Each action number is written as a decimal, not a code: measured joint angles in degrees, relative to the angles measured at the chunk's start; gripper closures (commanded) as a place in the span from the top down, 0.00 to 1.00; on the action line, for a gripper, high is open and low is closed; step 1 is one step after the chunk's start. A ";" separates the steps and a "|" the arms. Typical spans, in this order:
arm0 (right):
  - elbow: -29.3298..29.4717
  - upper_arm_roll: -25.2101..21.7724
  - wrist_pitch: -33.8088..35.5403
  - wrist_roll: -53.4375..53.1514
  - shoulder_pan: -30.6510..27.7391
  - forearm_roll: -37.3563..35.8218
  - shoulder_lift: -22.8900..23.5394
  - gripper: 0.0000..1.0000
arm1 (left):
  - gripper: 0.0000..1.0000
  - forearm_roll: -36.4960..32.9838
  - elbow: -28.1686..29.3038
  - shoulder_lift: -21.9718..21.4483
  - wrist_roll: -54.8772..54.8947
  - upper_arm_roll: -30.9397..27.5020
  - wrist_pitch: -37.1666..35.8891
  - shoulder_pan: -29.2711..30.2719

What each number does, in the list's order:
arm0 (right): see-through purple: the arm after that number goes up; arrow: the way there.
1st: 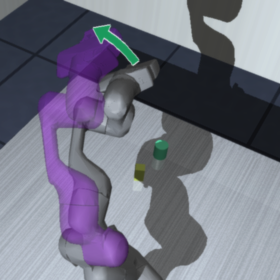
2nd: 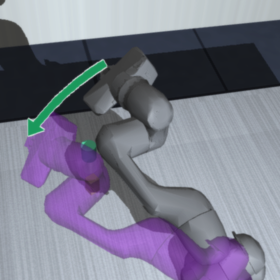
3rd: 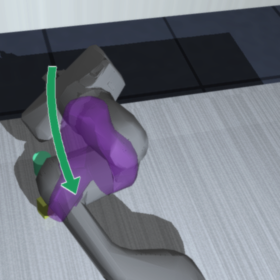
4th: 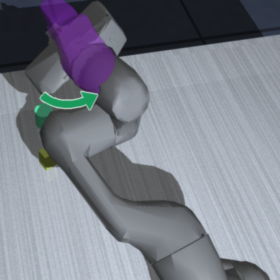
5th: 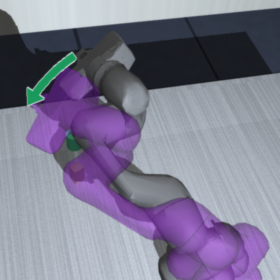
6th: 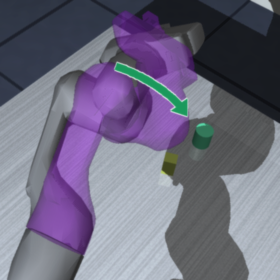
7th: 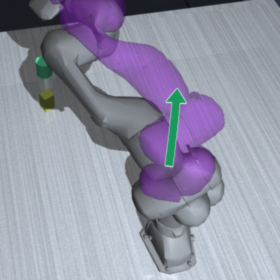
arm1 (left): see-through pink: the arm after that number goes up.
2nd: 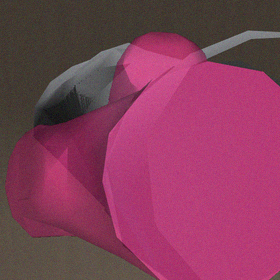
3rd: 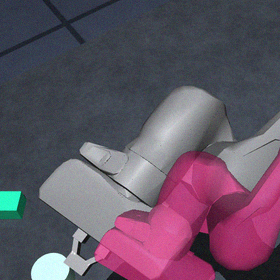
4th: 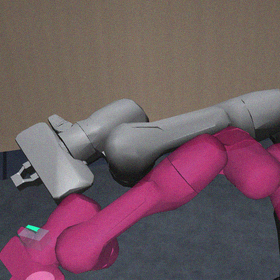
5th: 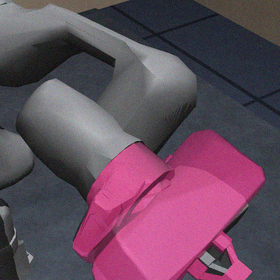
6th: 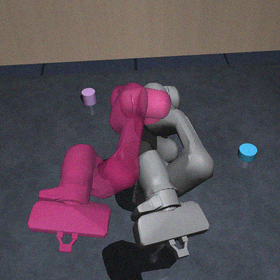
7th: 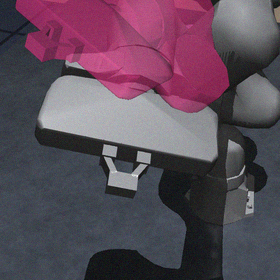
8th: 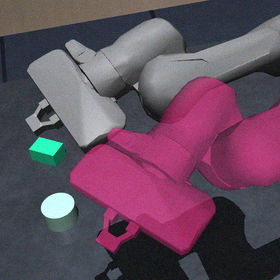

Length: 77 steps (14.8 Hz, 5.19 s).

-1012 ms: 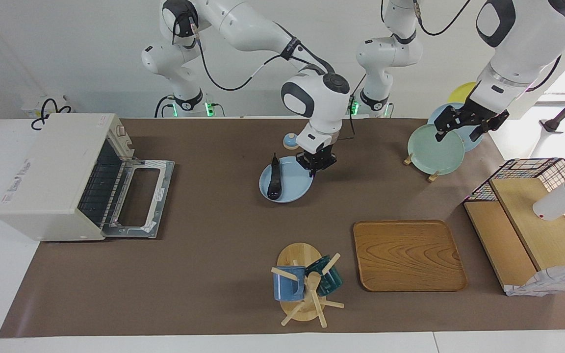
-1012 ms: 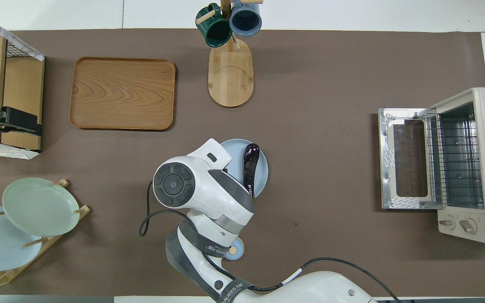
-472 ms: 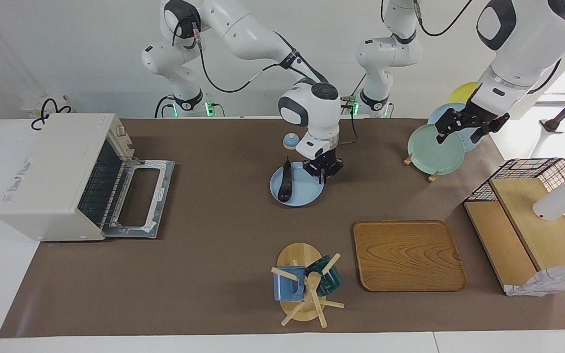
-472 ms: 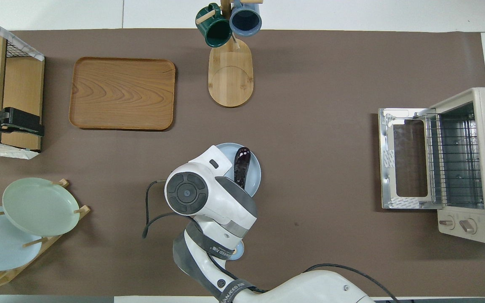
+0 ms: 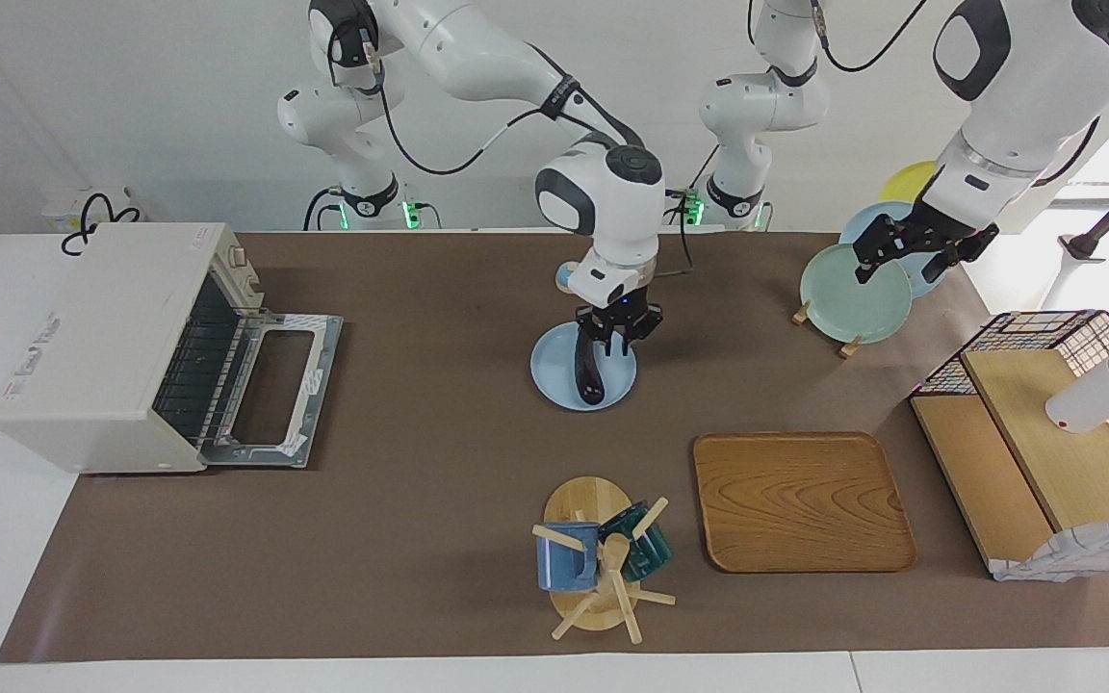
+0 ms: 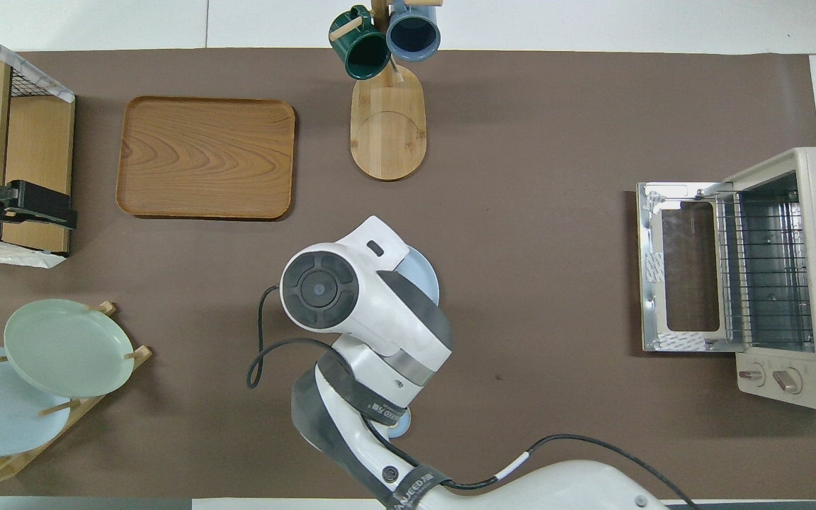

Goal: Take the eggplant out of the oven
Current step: 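Lower the plate onto the table center and release the right gripper, then reach the left gripper to the eggplant while the right gripper withdraws, then grasp the purple eggplant and lift it off the plate, left gripper, then lower the eggplant onto the wooden tray while the right gripper retracts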

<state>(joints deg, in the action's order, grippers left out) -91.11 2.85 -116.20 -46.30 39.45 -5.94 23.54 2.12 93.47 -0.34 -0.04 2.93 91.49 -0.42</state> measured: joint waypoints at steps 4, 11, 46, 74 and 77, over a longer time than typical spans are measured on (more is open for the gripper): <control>-1.34 -0.44 20.40 15.60 -13.47 -1.98 -9.00 0.00 | 1.00 1.09 2.04 0.01 -1.83 0.89 2.56 -2.01; -16.65 -0.36 13.35 20.66 -21.61 -9.13 -12.25 0.00 | 1.00 2.94 9.17 3.14 -17.64 1.69 16.03 -19.45; -28.89 1.02 -0.25 37.71 -36.38 -11.42 -16.35 0.00 | 0.00 3.78 5.42 13.52 -15.56 0.06 24.20 -13.20; -15.48 0.84 24.47 55.13 -46.91 0.73 -30.11 1.00 | 1.00 -1.99 -6.06 32.24 -7.80 0.38 34.63 -3.50; -14.99 0.92 24.47 55.13 -46.73 2.74 -30.09 1.00 | 1.00 -1.99 -6.81 28.81 -7.81 0.29 29.35 -2.91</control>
<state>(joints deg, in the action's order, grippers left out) -106.10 3.77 -91.73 8.83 -7.28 -3.20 -6.55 0.13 86.66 28.46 -7.85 3.22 120.84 -3.32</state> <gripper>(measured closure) 0.070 0.000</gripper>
